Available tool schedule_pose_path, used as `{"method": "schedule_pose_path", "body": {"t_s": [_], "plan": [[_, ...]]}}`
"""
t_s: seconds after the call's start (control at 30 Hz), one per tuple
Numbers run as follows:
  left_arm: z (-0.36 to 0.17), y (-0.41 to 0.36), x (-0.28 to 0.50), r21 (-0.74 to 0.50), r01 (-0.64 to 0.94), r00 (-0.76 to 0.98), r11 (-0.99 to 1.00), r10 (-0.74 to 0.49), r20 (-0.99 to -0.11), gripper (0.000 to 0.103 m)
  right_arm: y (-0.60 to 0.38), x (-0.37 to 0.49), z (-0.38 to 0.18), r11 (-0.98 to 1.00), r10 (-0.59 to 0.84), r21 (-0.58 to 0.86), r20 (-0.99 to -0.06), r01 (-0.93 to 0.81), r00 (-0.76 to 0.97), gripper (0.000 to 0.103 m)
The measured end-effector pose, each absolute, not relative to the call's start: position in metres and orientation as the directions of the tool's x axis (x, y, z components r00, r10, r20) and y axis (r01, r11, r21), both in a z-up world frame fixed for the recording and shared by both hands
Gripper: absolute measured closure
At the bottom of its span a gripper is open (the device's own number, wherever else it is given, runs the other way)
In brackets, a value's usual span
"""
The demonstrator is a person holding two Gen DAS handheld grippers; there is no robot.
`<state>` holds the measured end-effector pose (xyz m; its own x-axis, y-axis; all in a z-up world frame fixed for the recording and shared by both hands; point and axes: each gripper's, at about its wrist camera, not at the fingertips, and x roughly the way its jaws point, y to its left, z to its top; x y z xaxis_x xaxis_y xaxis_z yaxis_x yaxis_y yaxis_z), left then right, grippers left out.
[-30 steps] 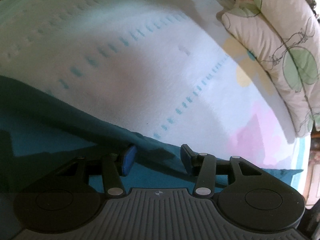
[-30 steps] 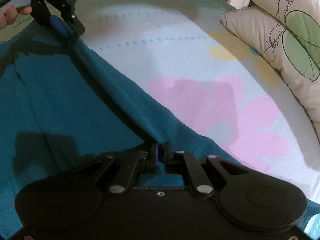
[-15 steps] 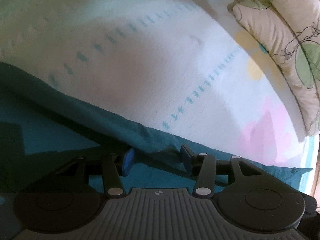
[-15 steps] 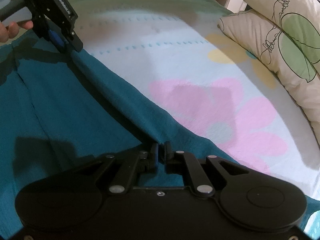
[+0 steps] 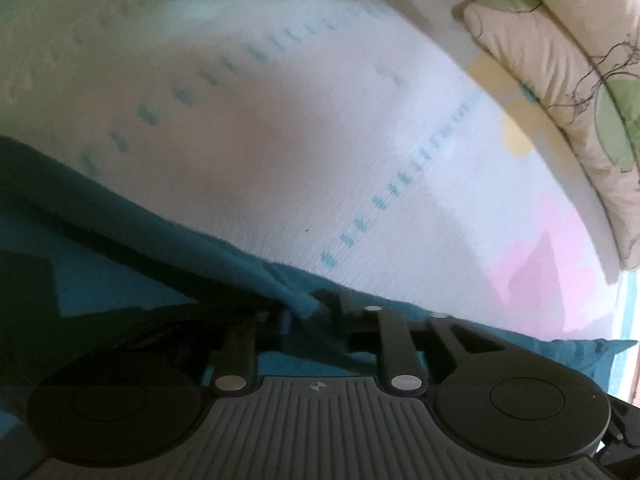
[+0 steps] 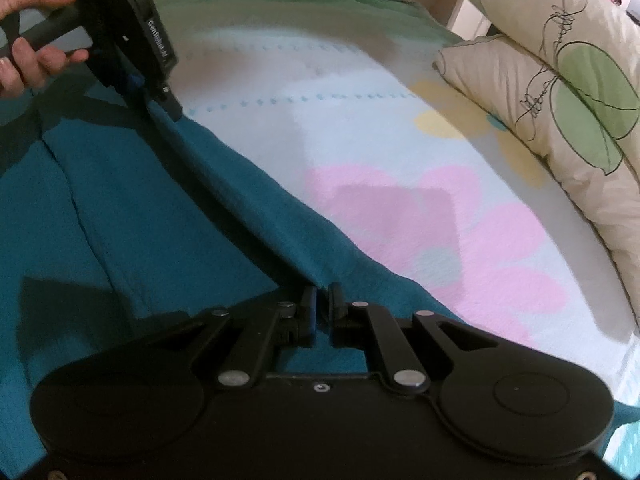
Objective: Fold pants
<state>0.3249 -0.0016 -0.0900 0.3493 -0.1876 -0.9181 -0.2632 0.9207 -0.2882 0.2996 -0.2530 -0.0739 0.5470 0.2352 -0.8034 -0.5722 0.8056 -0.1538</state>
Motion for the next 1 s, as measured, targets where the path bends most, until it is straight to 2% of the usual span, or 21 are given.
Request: {"method": "schedule_pose_path", "body": {"t_s": [0.03,0.07,0.43,0.7,0.87,1.0], "plan": [[-0.085,-0.002,0.322,-0.289,-0.251,0.364,0.924,-0.187,-0.912,0.093,-0.253,0.299,-0.072,0.81,0.234,-0.154,-0.8,-0.566,0.553,0.093],[-0.08,-0.003,0.319,-0.284,-0.241,0.377,0.928,-0.18,-0.908,0.093,-0.254,0.297,-0.07,0.814,0.234,-0.154,-0.796,-0.561,0.558,0.093],[-0.011,-0.013,0.261,-0.275,-0.113,0.474,0.955,-0.191,-0.859,0.094,-0.259,0.27,-0.043,0.857,0.227,-0.153,-0.744,-0.492,0.628,0.093],[0.026,-0.024,0.178,-0.212,0.007,0.501,0.977,-0.186,-0.845,0.094,-0.247,0.2,0.001,0.878,0.208,-0.164,-0.716,-0.45,0.666,0.093],[0.029,-0.026,0.127,-0.159,0.035,0.504,0.987,-0.155,-0.85,0.094,-0.236,0.146,-0.003,0.894,0.206,-0.133,-0.724,-0.428,0.658,0.093],[0.012,-0.031,0.095,-0.138,0.02,0.46,0.99,-0.131,-0.878,0.094,-0.228,0.107,-0.026,0.911,0.196,-0.085,-0.77,-0.402,0.607,0.093]]}}
